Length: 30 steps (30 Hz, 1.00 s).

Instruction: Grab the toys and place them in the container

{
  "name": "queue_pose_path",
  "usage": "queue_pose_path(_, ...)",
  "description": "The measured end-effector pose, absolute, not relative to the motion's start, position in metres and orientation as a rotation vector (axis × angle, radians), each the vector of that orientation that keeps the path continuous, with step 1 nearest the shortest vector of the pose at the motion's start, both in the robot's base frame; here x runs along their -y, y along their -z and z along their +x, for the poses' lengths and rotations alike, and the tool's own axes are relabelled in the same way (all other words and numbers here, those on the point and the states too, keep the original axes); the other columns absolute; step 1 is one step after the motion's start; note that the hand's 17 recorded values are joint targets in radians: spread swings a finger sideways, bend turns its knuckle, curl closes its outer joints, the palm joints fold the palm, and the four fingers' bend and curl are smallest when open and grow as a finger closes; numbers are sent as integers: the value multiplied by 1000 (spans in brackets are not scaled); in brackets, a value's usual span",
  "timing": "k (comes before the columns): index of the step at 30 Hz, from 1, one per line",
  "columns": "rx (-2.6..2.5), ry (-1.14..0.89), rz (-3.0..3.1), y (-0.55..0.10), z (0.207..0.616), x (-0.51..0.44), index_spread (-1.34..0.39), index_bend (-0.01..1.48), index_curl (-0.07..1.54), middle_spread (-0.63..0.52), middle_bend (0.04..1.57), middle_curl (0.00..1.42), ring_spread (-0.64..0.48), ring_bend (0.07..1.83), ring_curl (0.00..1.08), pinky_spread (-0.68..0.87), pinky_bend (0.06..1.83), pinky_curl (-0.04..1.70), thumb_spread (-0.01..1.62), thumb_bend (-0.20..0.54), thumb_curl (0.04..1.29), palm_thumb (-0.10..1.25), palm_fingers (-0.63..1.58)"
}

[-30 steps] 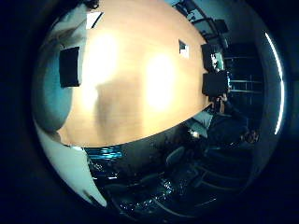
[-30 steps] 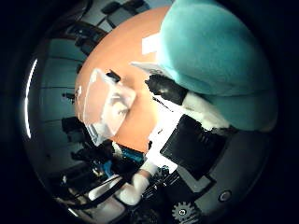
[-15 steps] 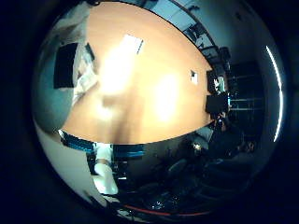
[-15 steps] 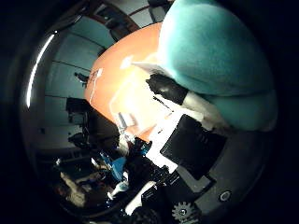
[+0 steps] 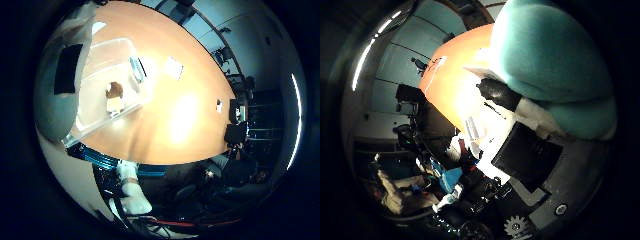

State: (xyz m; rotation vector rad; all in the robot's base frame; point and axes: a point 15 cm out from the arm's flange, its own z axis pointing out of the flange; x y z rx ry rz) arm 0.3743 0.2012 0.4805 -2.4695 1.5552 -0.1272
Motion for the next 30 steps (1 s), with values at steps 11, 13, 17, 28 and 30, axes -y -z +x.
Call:
queue_pose_path(11, -1509, 110, -2472, -476, 374, -220, -376, 359, 842, -234, 910, 817, -262, 1164, 666, -362, 789, 889, 1232, -31, 314, 622, 660)
queue_pose_path(13, -1483, 98, -2509, -470, 370, -229, -414, 341, 797, -236, 837, 775, -254, 1100, 641, -216, 675, 887, 1205, -32, 296, 573, 440)
queue_pose_path(17, -1434, 93, -2558, -466, 361, -241, -460, 294, 658, -157, 548, 623, -134, 851, 520, 193, 659, 835, 1149, -33, 268, 471, 152)
queue_pose_path(28, -1323, 90, -2611, -470, 352, -249, -466, 184, 407, -36, 283, 396, 178, 510, 293, 545, 514, 582, 1085, -23, 256, 371, 197)
queue_pose_path(30, -1325, 102, -2593, -479, 349, -243, -460, 183, 391, -39, 276, 385, 182, 491, 279, 556, 484, 551, 1084, -23, 257, 370, 220)
